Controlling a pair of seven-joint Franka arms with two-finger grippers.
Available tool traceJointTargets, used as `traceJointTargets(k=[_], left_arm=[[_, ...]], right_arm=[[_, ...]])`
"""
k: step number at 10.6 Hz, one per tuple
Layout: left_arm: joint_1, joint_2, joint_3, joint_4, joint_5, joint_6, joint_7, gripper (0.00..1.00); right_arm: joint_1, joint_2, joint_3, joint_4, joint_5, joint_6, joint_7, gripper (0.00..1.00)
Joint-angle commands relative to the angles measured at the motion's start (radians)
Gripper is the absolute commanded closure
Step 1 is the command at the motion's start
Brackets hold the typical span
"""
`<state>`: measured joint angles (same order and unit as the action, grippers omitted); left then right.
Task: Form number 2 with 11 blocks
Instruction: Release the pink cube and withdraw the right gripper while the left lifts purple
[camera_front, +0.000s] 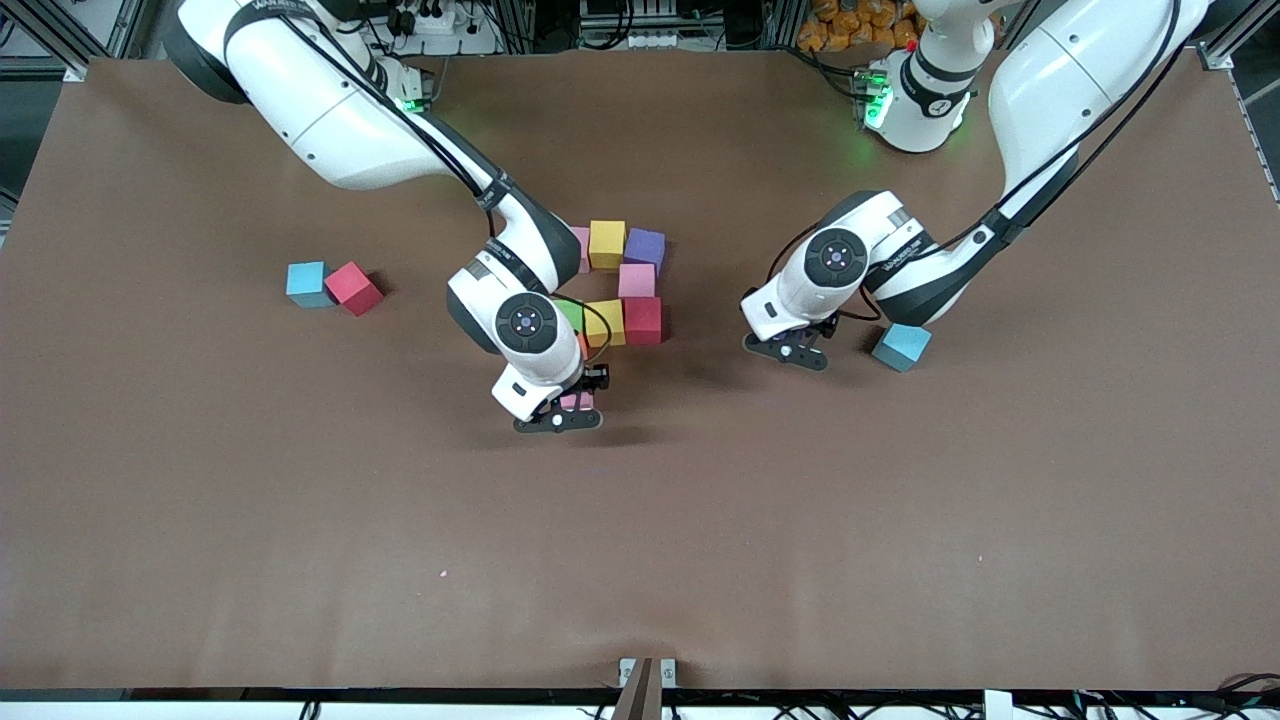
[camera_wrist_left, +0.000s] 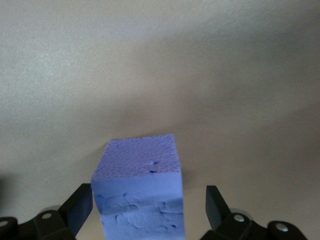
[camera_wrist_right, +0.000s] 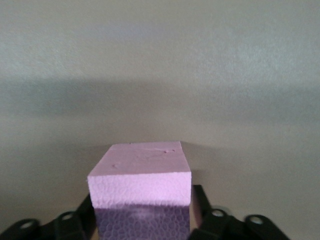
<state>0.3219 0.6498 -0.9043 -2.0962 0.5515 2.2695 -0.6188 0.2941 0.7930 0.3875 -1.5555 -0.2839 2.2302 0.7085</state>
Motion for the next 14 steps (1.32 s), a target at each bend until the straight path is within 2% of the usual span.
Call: traceJointTargets(k=[1, 2, 3, 4, 6, 8, 10, 12, 14], left_arm=[[-0.011, 0.007, 0.016, -0.002, 0.028, 0.008, -0.021, 0.06], [-0.012, 0.007, 0.016, -0.002, 0.028, 0.008, -0.047, 0.35], [-0.012, 0.007, 0.018, 0.004, 0.027, 0.008, -0.08, 0.57], [-0.018, 0.01, 0.018, 0.016, 0.025, 0.007, -0.166, 0.59], [-0.055, 0.019, 0.047, 0.068, 0.019, 0.002, -0.272, 0.59], [-0.133, 0.021, 0.114, 0.146, 0.004, -0.001, -0.422, 0.59], [-0.202, 0.057, 0.165, 0.246, 0.004, -0.002, -0.581, 0.59], [-0.231, 0.083, 0.179, 0.327, 0.002, -0.001, -0.711, 0.59], [-0.25, 0.085, 0.177, 0.364, -0.008, -0.001, -0.838, 0.59]], right_arm=[[-0.006, -0.028, -0.001, -0.021, 0.014, 0.008, 0.013, 0.0], [-0.009, -0.059, 0.002, -0.021, 0.012, -0.003, 0.009, 0.0], [-0.01, -0.121, 0.002, -0.024, 0.014, -0.032, -0.009, 0.0], [-0.01, -0.18, -0.007, -0.024, 0.015, -0.062, -0.05, 0.0], [-0.007, -0.318, -0.088, -0.056, 0.06, -0.066, -0.09, 0.0], [-0.093, -0.478, -0.111, -0.119, 0.15, -0.076, -0.095, 0.0], [-0.153, -0.648, -0.14, -0.185, 0.169, -0.139, -0.173, 0.0], [-0.152, -0.707, -0.258, -0.151, 0.181, -0.289, -0.356, 0.0], [-0.158, -0.777, -0.347, -0.147, 0.187, -0.34, -0.382, 0.0]])
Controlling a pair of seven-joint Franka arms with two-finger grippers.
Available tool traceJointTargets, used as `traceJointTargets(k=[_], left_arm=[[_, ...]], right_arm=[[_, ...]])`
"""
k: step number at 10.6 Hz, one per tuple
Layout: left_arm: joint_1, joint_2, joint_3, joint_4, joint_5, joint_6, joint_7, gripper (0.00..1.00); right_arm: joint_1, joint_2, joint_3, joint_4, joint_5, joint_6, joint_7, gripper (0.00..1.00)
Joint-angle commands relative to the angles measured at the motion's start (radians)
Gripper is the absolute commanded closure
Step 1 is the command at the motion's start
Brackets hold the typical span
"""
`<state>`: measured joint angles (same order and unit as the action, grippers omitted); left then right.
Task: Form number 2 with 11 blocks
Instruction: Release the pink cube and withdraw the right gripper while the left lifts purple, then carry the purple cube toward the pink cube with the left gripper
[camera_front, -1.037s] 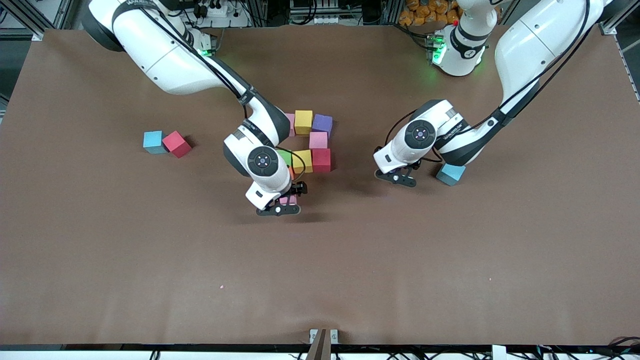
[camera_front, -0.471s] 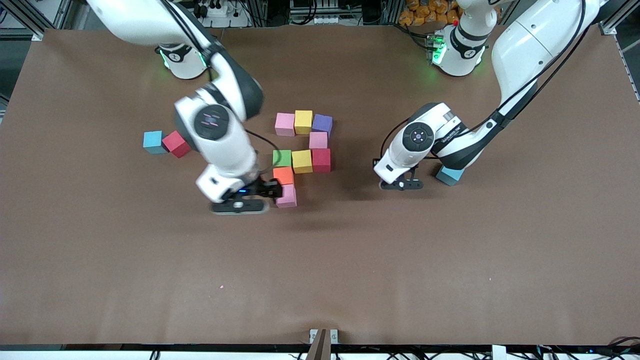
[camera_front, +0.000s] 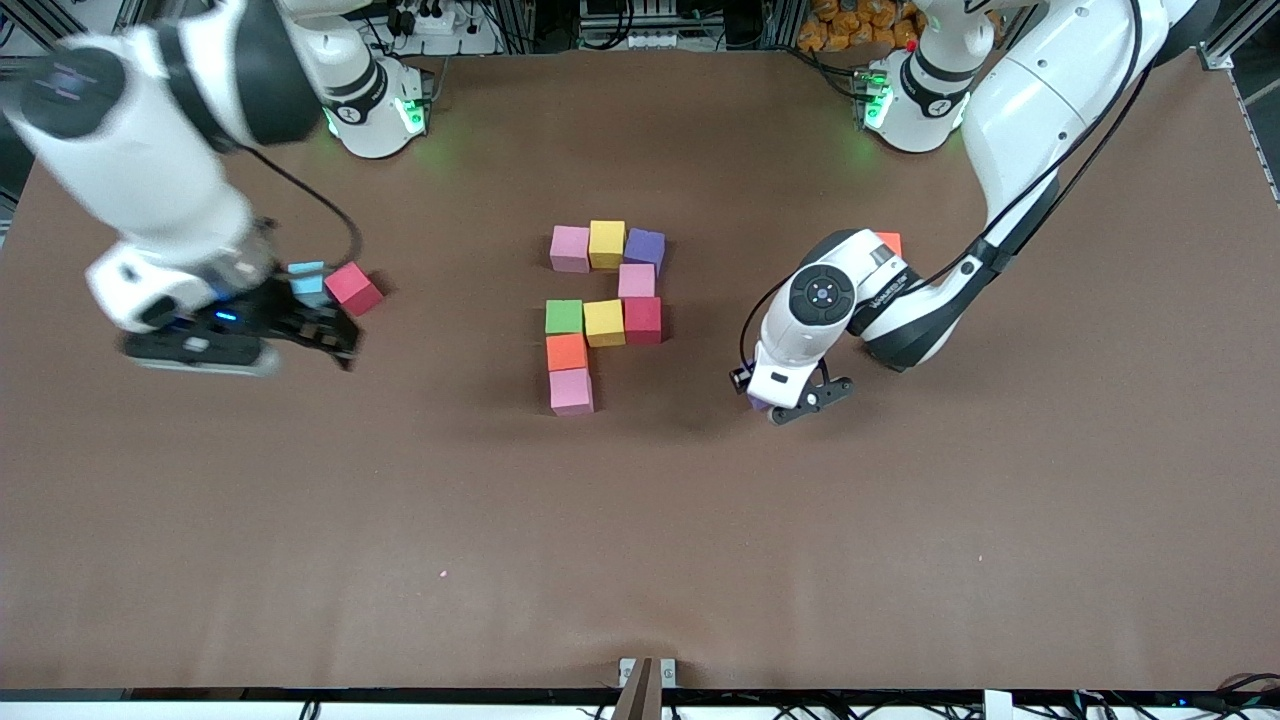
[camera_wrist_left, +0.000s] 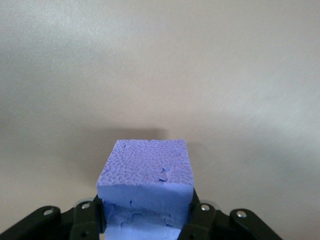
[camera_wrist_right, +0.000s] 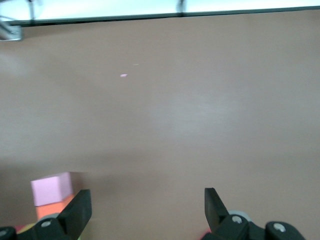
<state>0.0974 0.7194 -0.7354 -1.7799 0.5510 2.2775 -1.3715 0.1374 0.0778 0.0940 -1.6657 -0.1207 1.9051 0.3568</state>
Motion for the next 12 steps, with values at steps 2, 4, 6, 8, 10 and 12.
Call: traceJointTargets(k=[2, 4, 6, 8, 10, 12], left_arm=[[-0.065, 0.015, 0.008, 0.107, -0.095, -0.009, -0.203, 0.59], [-0.116, 0.018, 0.011, 0.157, -0.181, -0.001, -0.386, 0.59], [-0.16, 0.06, 0.011, 0.194, -0.212, 0.045, -0.579, 0.59], [-0.24, 0.08, 0.065, 0.194, -0.206, 0.158, -0.792, 0.59], [-0.387, 0.084, 0.215, 0.207, -0.21, 0.259, -0.979, 0.59], [-0.491, 0.121, 0.312, 0.261, -0.212, 0.278, -1.09, 0.58]], right_arm=[[-0.002, -0.093, -0.134, -0.016, 0.024, -0.115, -0.138, 0.0], [-0.019, -0.084, -0.175, 0.001, 0.07, -0.12, -0.237, 0.0], [-0.074, -0.082, -0.181, 0.01, 0.186, -0.193, -0.254, 0.0], [-0.078, -0.087, -0.186, 0.053, 0.184, -0.233, -0.256, 0.0], [-0.079, -0.081, -0.188, 0.058, 0.179, -0.232, -0.256, 0.0], [-0.073, -0.072, -0.186, 0.057, 0.179, -0.221, -0.251, 0.0]])
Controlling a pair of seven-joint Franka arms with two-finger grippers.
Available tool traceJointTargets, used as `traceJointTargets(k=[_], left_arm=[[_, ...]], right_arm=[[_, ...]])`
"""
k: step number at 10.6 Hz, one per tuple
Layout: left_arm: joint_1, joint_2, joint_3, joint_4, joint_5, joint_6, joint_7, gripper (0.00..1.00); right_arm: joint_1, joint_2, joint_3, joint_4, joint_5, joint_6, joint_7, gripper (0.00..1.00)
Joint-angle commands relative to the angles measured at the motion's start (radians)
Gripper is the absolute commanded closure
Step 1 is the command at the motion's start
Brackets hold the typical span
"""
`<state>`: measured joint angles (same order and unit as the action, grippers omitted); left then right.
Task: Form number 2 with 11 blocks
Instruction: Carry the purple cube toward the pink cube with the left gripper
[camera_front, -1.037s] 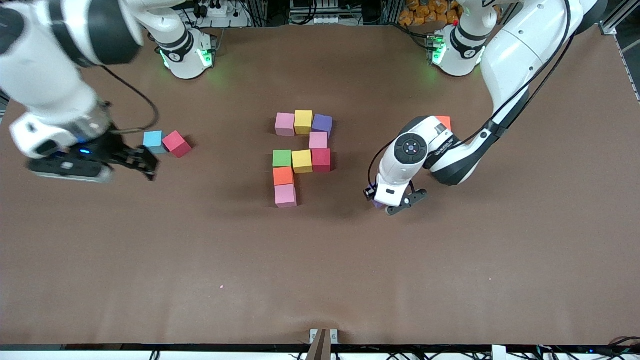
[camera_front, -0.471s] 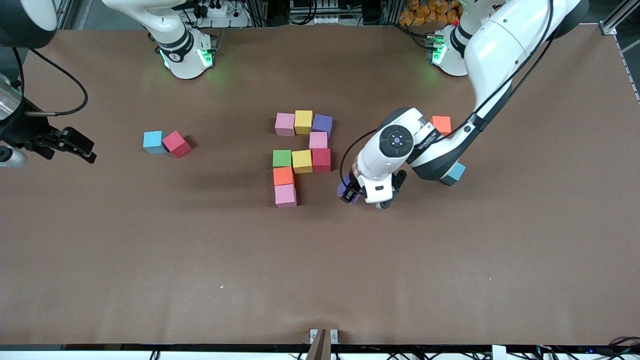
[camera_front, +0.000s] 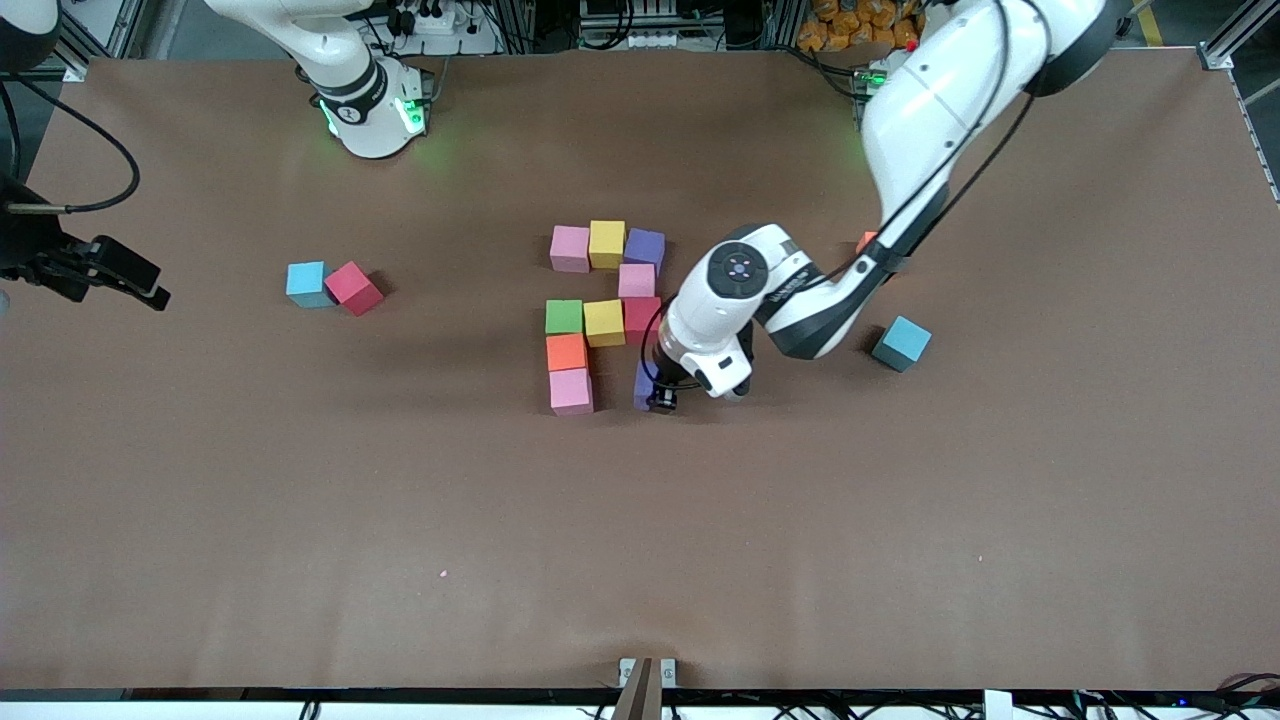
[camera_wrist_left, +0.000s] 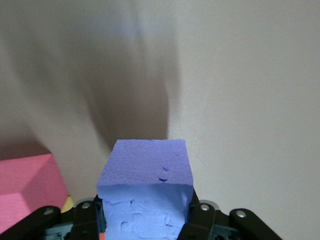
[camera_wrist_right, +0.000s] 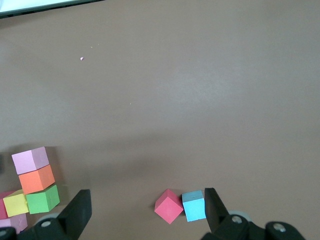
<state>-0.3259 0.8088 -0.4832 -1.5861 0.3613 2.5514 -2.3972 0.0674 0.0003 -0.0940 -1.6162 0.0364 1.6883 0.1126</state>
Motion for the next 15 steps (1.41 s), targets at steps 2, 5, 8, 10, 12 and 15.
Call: traceJointTargets(k=[2, 5, 8, 10, 12, 15], left_arm=[[-0.079, 0.061, 0.064, 0.109, -0.022, 0.007, -0.118, 0.56], [-0.102, 0.084, 0.066, 0.136, -0.022, 0.01, -0.123, 0.56], [-0.146, 0.119, 0.072, 0.17, -0.019, 0.01, -0.117, 0.56], [-0.154, 0.128, 0.078, 0.181, -0.019, 0.019, -0.111, 0.56], [-0.203, 0.142, 0.124, 0.205, -0.021, 0.029, -0.112, 0.55], [-0.217, 0.153, 0.135, 0.216, -0.021, 0.039, -0.112, 0.54]], right_arm=[[0.0, 0.012, 0.004, 0.007, 0.022, 0.028, -0.01, 0.0], [0.0, 0.013, 0.004, 0.007, 0.017, 0.034, -0.01, 0.0], [0.002, 0.017, 0.007, 0.001, 0.013, 0.028, -0.011, 0.0], [0.009, 0.018, 0.008, 0.001, -0.001, 0.028, -0.011, 0.0], [0.012, 0.023, 0.01, 0.002, -0.001, 0.027, -0.013, 0.0], [0.014, 0.029, 0.008, -0.004, -0.001, 0.027, -0.016, 0.0]])
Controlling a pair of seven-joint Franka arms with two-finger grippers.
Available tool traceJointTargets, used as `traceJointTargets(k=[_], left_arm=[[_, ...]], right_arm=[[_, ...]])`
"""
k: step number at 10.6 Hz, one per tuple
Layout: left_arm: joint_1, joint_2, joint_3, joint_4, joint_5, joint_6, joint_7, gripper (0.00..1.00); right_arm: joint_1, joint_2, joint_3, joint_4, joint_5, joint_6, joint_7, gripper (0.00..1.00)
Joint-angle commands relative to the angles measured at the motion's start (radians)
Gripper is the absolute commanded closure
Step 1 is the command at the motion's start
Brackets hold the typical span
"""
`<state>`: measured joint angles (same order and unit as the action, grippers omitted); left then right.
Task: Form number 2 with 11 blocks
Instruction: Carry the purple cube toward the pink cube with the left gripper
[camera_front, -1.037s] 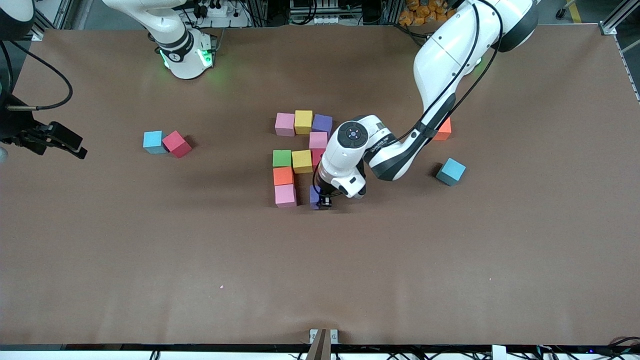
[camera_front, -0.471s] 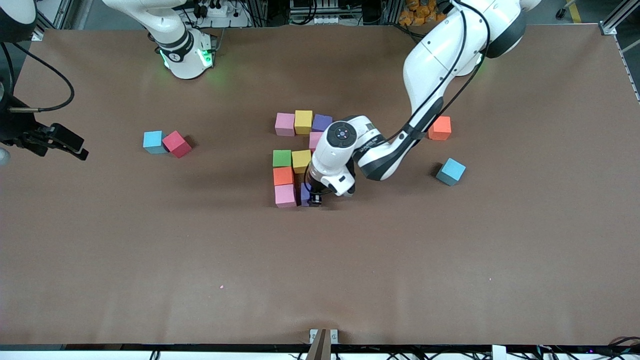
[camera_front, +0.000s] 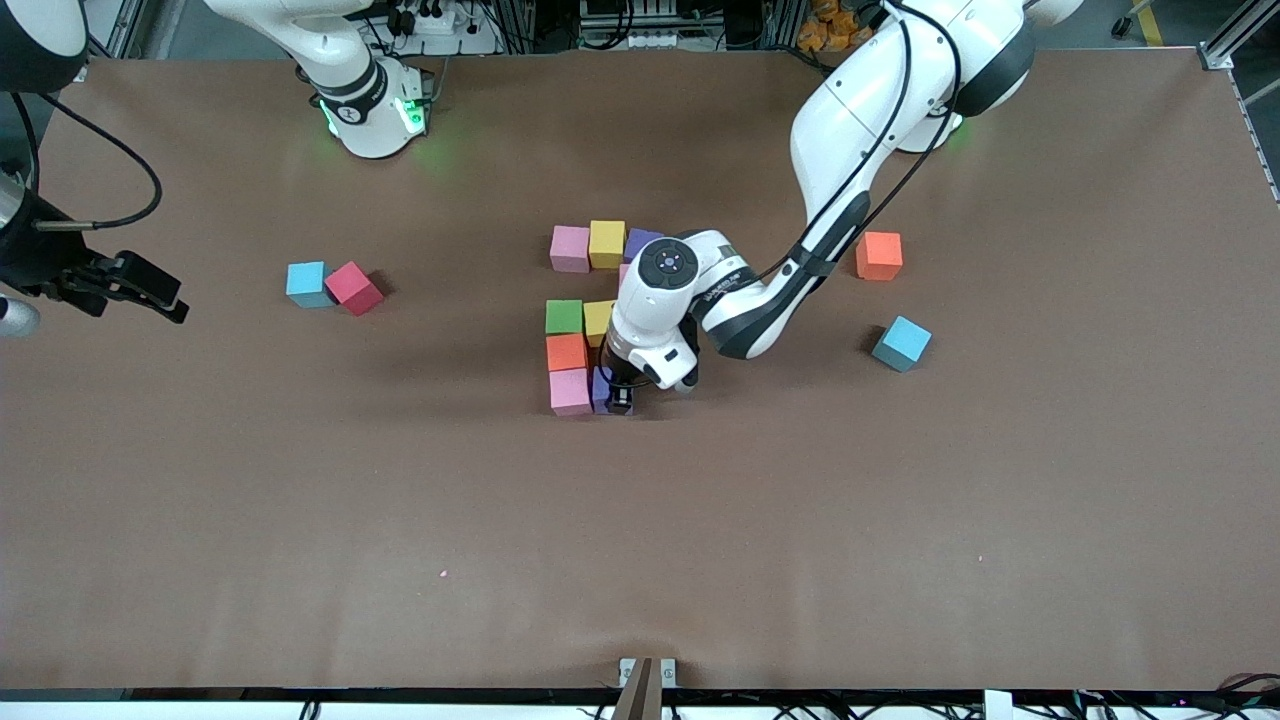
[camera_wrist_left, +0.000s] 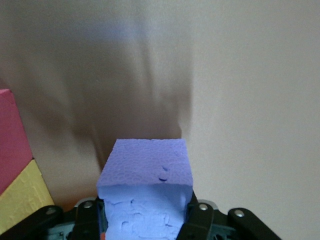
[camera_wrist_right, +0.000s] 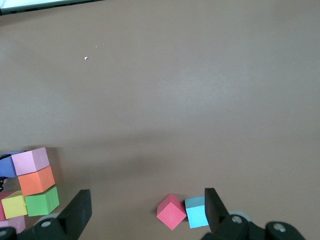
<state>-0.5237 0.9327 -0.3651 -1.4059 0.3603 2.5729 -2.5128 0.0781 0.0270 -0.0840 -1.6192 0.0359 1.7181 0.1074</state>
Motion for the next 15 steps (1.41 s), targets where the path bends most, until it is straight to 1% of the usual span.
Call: traceJointTargets(k=[1, 4, 8, 15], left_arm=[[-0.025, 0.032, 0.017, 0.041, -0.02, 0.018, 0.003, 0.54], [-0.028, 0.034, 0.017, 0.051, -0.021, 0.018, 0.003, 0.54], [-0.039, 0.047, 0.017, 0.07, -0.02, 0.018, 0.003, 0.53], [-0.042, 0.072, 0.021, 0.088, -0.02, 0.018, 0.005, 0.49]], right_arm=[[0.002, 0.002, -0.002, 0.001, -0.001, -0.002, -0.011, 0.0], [-0.001, 0.002, 0.0, 0.002, -0.001, 0.003, -0.011, 0.0], [-0.011, 0.01, -0.003, 0.002, 0.002, 0.005, -0.064, 0.0], [-0.023, 0.013, -0.003, -0.001, 0.005, 0.009, -0.069, 0.0]])
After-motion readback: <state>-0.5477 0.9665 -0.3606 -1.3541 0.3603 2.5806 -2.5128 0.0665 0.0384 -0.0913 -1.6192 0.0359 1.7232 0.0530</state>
